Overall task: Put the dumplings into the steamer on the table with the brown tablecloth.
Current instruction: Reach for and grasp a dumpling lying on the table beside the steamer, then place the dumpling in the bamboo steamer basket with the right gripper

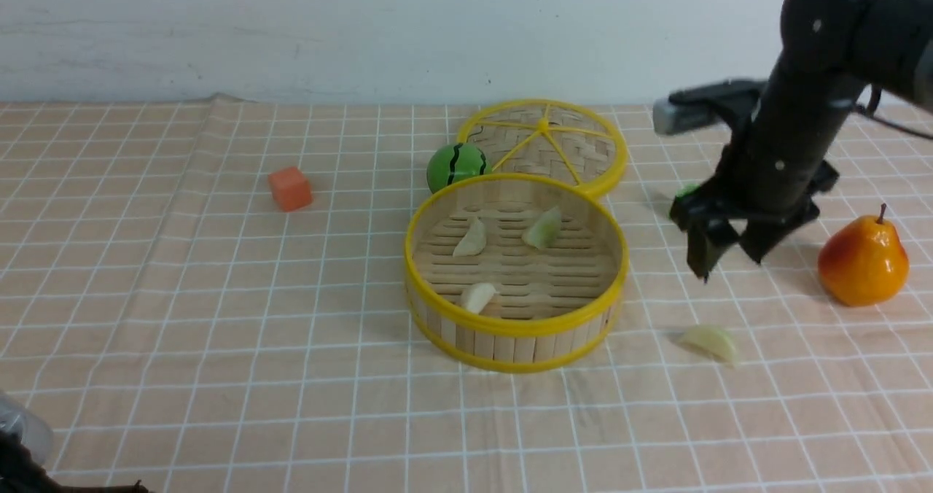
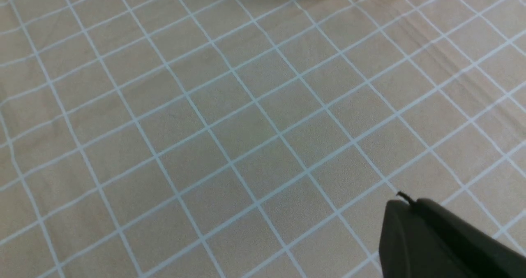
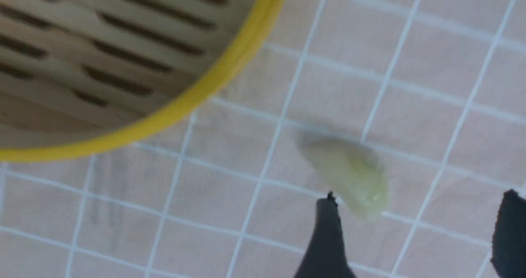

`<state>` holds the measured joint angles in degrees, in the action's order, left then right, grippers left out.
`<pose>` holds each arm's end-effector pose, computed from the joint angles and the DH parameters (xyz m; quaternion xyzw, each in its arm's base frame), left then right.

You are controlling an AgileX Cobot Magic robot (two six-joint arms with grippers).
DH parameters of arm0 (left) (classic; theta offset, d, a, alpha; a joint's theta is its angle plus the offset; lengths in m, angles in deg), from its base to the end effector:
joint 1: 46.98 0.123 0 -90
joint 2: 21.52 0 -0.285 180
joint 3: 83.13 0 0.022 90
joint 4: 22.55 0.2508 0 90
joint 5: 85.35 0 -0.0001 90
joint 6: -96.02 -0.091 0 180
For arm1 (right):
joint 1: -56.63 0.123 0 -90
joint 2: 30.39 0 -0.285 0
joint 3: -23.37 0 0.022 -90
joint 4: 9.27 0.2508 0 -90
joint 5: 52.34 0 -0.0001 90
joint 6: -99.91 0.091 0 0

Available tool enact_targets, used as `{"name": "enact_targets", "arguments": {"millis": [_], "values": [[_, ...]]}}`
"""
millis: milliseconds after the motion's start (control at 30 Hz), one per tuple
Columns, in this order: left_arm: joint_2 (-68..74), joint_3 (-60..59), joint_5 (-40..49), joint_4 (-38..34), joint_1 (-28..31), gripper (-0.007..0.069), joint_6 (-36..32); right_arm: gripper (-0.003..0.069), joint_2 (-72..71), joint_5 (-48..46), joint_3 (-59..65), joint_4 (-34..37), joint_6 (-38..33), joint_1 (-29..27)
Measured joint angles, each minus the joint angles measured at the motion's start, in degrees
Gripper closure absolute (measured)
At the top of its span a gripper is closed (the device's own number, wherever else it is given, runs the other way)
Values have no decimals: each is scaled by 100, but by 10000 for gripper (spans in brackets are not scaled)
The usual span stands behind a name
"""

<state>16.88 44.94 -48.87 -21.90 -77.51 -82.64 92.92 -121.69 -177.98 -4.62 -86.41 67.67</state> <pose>0.0868 -0.0505 0.2660 0.2278 0.8647 -0.1180 0.4319 0.4110 0.0872 0.2410 -0.1391 0.9866 0.0420 0.0740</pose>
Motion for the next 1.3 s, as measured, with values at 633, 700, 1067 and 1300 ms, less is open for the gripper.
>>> {"name": "enact_targets", "arguments": {"millis": [633, 700, 1067, 1300], "values": [[0, 0, 113, -154, 0, 621, 0, 423, 540, 652, 559, 216, -492, 120], [0, 0, 115, -154, 0, 620, 0, 423, 508, 456, 409, 230, -501, 120], [0, 0, 69, -154, 0, 618, 0, 423, -44, 474, -857, 1883, -1078, 495], [0, 0, 69, -154, 0, 612, 0, 423, 772, 1132, -805, 1868, -1552, 1039]]}}
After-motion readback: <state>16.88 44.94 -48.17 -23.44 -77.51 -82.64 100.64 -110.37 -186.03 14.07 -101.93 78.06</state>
